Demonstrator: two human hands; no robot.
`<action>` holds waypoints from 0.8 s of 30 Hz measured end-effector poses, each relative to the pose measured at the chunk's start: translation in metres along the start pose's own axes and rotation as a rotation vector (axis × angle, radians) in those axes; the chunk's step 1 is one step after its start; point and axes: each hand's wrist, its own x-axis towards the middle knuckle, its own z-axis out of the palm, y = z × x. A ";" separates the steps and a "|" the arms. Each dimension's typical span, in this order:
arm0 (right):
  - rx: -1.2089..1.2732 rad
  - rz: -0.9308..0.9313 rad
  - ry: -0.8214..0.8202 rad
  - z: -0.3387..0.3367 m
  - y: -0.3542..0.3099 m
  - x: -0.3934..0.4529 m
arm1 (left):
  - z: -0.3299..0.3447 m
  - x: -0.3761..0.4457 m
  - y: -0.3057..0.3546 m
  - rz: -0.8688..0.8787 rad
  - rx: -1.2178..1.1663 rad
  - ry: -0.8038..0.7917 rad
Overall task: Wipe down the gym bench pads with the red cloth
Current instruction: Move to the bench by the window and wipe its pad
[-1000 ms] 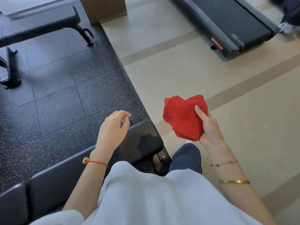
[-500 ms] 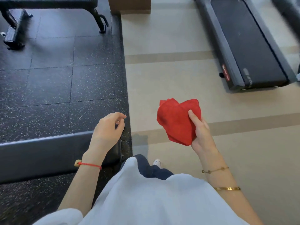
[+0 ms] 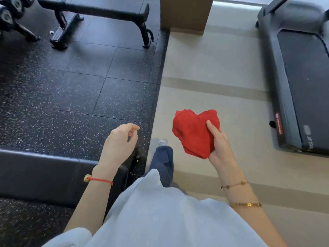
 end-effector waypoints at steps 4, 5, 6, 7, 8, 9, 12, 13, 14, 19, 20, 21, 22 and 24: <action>0.018 0.035 -0.012 0.049 -0.049 0.081 | 0.000 0.086 0.017 -0.017 0.010 0.015; 0.016 0.042 -0.019 0.063 -0.063 0.101 | -0.001 0.110 0.022 -0.024 0.012 0.026; 0.009 0.050 -0.026 0.077 -0.076 0.120 | -0.004 0.132 0.028 -0.027 0.014 0.035; 0.000 0.059 -0.034 0.090 -0.088 0.138 | -0.008 0.154 0.033 -0.026 0.018 0.044; -0.006 0.063 -0.049 0.104 -0.100 0.156 | -0.011 0.177 0.038 -0.023 0.019 0.054; -0.009 0.061 -0.064 0.116 -0.111 0.173 | -0.015 0.198 0.043 -0.022 0.021 0.063; 0.005 0.059 -0.069 0.150 -0.137 0.221 | -0.026 0.259 0.055 -0.027 0.019 0.069; 0.003 0.065 -0.068 0.161 -0.145 0.238 | -0.030 0.280 0.058 -0.032 0.020 0.069; 0.001 0.073 -0.067 0.171 -0.152 0.254 | -0.033 0.299 0.060 -0.037 0.023 0.070; -0.031 0.099 -0.055 0.220 -0.184 0.348 | -0.041 0.400 0.059 -0.052 0.024 0.113; -0.039 0.104 -0.067 0.231 -0.192 0.369 | -0.042 0.422 0.058 -0.066 0.026 0.119; -0.044 0.110 -0.086 0.243 -0.200 0.391 | -0.043 0.444 0.058 -0.080 0.027 0.123; -0.050 0.116 -0.104 0.256 -0.209 0.413 | -0.046 0.466 0.059 -0.091 0.027 0.131; -0.092 0.128 -0.129 0.288 -0.230 0.454 | -0.054 0.509 0.060 -0.116 0.018 0.162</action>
